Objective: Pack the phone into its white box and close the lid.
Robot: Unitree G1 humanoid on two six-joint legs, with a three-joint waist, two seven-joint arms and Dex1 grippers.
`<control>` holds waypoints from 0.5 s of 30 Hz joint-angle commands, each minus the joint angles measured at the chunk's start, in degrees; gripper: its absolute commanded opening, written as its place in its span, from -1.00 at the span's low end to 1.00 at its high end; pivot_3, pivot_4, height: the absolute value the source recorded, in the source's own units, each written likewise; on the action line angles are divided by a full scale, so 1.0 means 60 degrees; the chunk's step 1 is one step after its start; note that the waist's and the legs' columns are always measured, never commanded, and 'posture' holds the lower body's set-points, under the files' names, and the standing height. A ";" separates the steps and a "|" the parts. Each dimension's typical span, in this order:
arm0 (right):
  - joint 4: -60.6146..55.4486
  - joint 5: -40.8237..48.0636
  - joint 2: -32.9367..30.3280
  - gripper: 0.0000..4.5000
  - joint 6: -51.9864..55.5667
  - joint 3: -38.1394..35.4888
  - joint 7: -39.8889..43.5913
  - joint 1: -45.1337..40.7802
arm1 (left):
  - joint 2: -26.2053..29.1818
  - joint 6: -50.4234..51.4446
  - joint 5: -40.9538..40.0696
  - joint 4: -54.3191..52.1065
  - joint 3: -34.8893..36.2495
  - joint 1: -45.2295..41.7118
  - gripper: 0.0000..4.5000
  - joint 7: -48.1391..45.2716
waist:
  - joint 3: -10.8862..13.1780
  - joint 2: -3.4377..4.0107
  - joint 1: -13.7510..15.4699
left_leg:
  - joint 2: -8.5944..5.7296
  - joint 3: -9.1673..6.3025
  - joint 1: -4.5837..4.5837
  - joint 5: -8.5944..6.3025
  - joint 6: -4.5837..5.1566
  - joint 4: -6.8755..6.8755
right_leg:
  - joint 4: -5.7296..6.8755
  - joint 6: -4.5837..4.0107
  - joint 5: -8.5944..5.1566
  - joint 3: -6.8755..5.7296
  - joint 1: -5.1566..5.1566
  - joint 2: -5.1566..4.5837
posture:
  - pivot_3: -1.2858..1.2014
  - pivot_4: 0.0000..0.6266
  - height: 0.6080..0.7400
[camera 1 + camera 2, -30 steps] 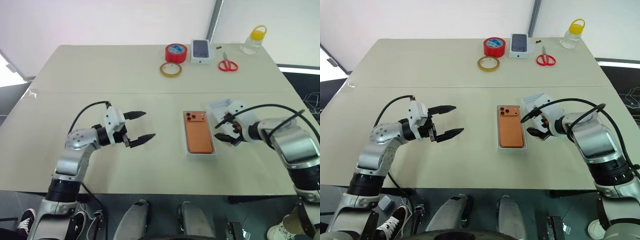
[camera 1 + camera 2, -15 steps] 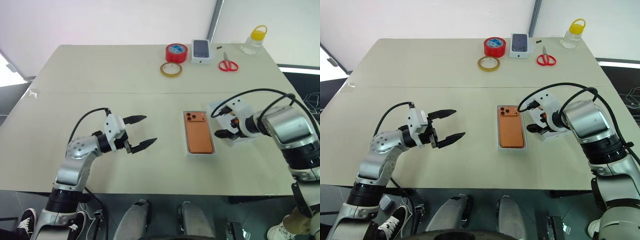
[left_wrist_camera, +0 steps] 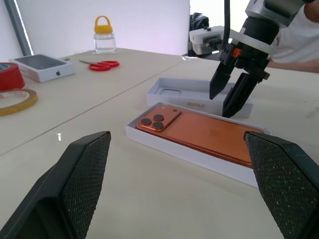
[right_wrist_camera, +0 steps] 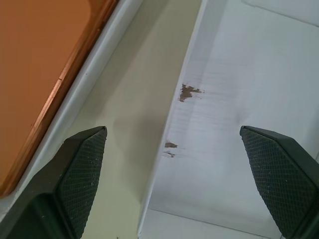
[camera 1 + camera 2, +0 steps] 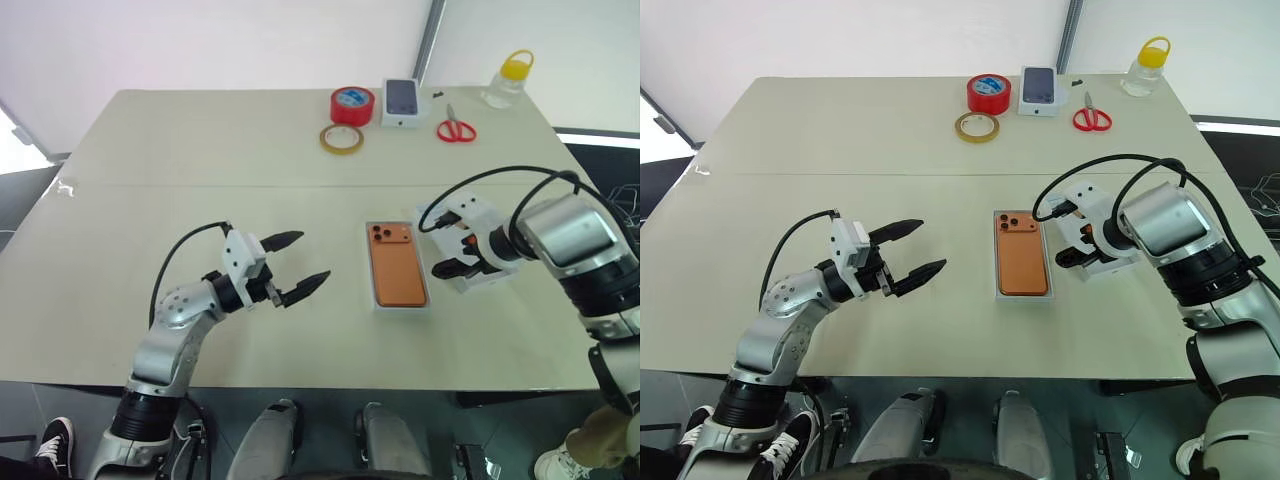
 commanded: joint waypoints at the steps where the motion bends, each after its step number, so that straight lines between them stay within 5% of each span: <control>1: 0.0153 0.0169 -0.0157 0.99 0.0099 0.0179 0.0108 -0.0492 | -0.0128 -0.0196 0.0046 -0.0459 -0.0153 0.0068 1.00 0.0178 | 0.0000 0.0000 0.0015 | 0.0000 0.0000 0.0000 0.0000 0.0000 0.0000 | -0.0001 0.0000 0.0000 0.0000 0.0000 0.0000 | 0.03 -0.52 1.00; 8: 0.0277 0.0241 -0.0198 0.99 0.0095 0.0474 0.0074 -0.0575 | -0.0223 -0.0301 0.0090 -0.0520 -0.0264 0.0240 1.00 0.0396 | 0.0001 0.0001 0.0030 | 0.0000 0.0001 -0.0003 -0.0001 0.0001 -0.0001 | -0.0001 0.0000 0.0000 0.0000 -0.0002 -0.0001 | 0.03 -0.52 1.00; 15: 0.0626 0.0085 -0.0209 -0.51 0.0013 0.0723 -0.0129 -0.0326 | -0.0366 -0.0228 0.0020 -0.0499 -0.0283 0.0223 1.00 0.0596 | 0.0001 0.0001 0.0031 | 0.0000 0.0001 -0.0003 -0.0001 0.0001 0.0001 | -0.0002 0.0000 0.0000 -0.0002 0.0000 0.0000 | 0.03 -0.52 1.00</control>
